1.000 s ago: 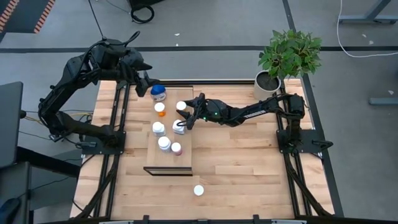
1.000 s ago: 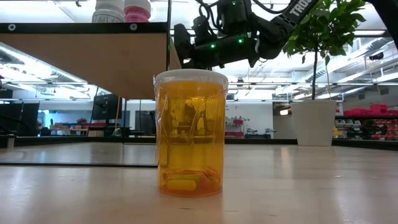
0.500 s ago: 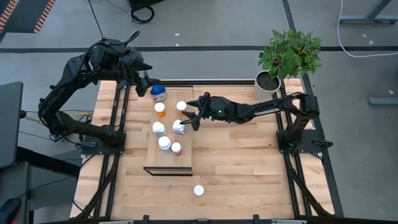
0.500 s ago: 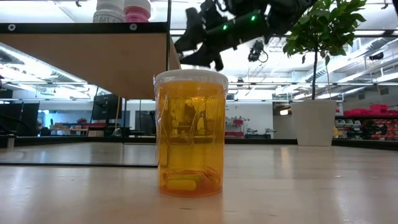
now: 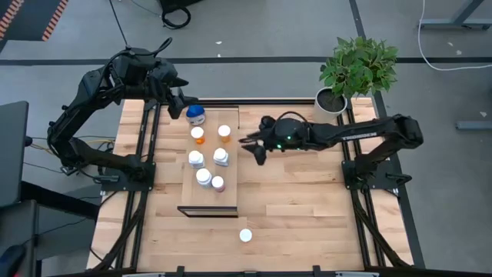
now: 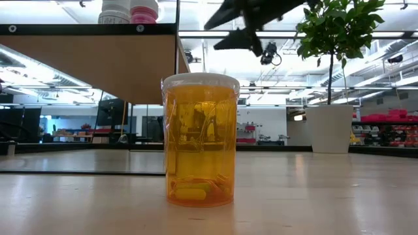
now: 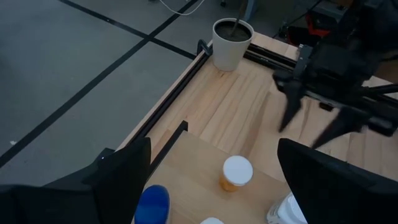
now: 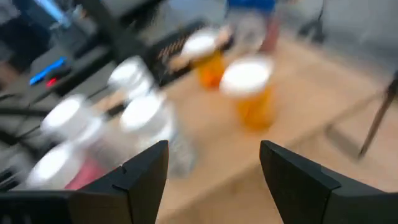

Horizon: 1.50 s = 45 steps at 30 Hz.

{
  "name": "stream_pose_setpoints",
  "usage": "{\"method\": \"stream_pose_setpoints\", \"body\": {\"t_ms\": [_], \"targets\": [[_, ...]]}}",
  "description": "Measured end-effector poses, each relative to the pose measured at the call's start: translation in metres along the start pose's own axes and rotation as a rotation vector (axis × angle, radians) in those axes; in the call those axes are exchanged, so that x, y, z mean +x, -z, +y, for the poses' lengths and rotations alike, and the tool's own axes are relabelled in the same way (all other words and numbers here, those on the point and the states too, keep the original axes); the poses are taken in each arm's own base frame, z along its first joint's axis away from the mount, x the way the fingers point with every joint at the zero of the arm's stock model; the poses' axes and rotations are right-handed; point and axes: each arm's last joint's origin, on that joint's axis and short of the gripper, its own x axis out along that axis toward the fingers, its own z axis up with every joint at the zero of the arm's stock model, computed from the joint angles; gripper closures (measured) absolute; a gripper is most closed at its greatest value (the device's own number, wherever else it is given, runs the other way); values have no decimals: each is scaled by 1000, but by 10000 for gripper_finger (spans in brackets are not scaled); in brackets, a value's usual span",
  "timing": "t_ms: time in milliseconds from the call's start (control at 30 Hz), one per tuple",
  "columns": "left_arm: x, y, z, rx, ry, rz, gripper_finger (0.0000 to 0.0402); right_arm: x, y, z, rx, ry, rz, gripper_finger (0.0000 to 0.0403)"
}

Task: Pick and place medicine bottles onto shelf by color
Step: Put the orange pill bottle on the shelf

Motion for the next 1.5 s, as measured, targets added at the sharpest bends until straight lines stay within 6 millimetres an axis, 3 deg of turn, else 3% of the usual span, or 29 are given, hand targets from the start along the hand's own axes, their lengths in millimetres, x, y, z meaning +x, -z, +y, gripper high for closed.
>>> {"method": "stream_pose_setpoints", "body": {"t_ms": [133, 300, 500, 633, 833, 967, 1267, 1500], "targets": [[0, 0, 0, -5, 1, 0, 47, -12, 12, 16, 74, -130, 151, 143], [0, 0, 0, -20, 1, 0, 47, -23, 33, 52, 136, -330, 303, 143], [0, 0, 0, -16, 1, 3, 47, -44, 54, 89, 148, -371, 417, 143], [0, 0, 0, -11, 1, 3, 47, -65, 40, 108, 96, -283, 462, 144], [0, 1, -1, -19, 23, 15, 47, -93, -5, 133, 54, -165, 378, 144], [0, 5, -2, -28, 68, 53, 47, -76, -4, 146, 40, -113, 458, 144], [-1, 13, -9, 8, 104, 135, 47, -3, 38, 183, 208, -32, 775, 144], [-2, 18, -10, 55, 111, 179, 47, 13, 66, 212, 352, 136, 911, 144]]}}
